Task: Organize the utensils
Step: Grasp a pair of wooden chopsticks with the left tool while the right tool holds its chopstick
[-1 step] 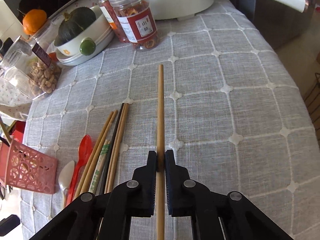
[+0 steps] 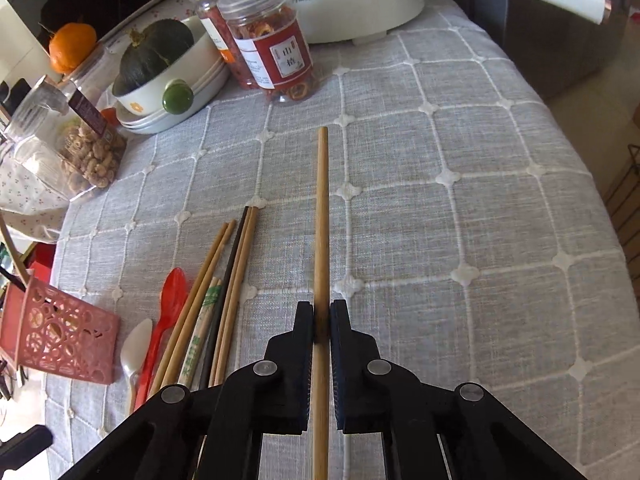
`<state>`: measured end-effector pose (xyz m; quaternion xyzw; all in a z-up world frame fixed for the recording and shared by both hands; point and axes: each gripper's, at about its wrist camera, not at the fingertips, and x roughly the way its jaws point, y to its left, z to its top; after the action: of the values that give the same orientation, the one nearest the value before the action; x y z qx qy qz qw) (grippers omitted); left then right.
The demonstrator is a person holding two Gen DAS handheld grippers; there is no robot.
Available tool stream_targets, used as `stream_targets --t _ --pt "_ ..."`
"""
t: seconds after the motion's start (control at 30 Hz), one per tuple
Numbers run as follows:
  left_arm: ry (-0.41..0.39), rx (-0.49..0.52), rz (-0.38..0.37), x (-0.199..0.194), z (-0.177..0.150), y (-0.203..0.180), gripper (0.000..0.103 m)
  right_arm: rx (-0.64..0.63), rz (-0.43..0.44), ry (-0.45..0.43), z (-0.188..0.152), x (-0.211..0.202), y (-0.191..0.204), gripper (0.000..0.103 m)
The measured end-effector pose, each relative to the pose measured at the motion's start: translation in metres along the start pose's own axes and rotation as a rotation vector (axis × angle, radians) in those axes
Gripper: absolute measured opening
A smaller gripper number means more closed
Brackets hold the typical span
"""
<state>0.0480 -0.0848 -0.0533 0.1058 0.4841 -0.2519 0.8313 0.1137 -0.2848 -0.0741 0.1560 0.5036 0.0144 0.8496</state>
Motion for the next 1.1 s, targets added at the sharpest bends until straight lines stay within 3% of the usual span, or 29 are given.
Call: stream_targets --t 0.03,0.13,0.33,0.53,0.77,1.1 --pt "0.023 -0.009 -0.013 0.008 0.007 -0.004 0.038 0.008 0.011 -0.003 -0.001 -0.005 -0.004 0.007" --pt "0.075 -0.074 -0.058 0.035 0.031 -0.009 0.026 0.031 0.034 -0.014 -0.004 -0.014 -0.012 0.007" --pt "0.13 -0.185 -0.025 0.093 0.076 -0.007 0.007 0.044 0.069 -0.023 -0.004 -0.023 -0.024 0.007" --pt "0.179 -0.231 0.041 0.128 0.096 0.0 0.005 0.024 0.085 -0.038 -0.004 -0.031 -0.026 0.007" --pt "0.205 -0.213 0.116 0.143 0.111 0.003 0.007 0.015 0.096 -0.037 -0.005 -0.034 -0.029 0.007" --pt "0.306 -0.203 0.141 0.17 0.133 -0.002 0.011 0.024 0.095 -0.03 -0.005 -0.033 -0.032 0.007"
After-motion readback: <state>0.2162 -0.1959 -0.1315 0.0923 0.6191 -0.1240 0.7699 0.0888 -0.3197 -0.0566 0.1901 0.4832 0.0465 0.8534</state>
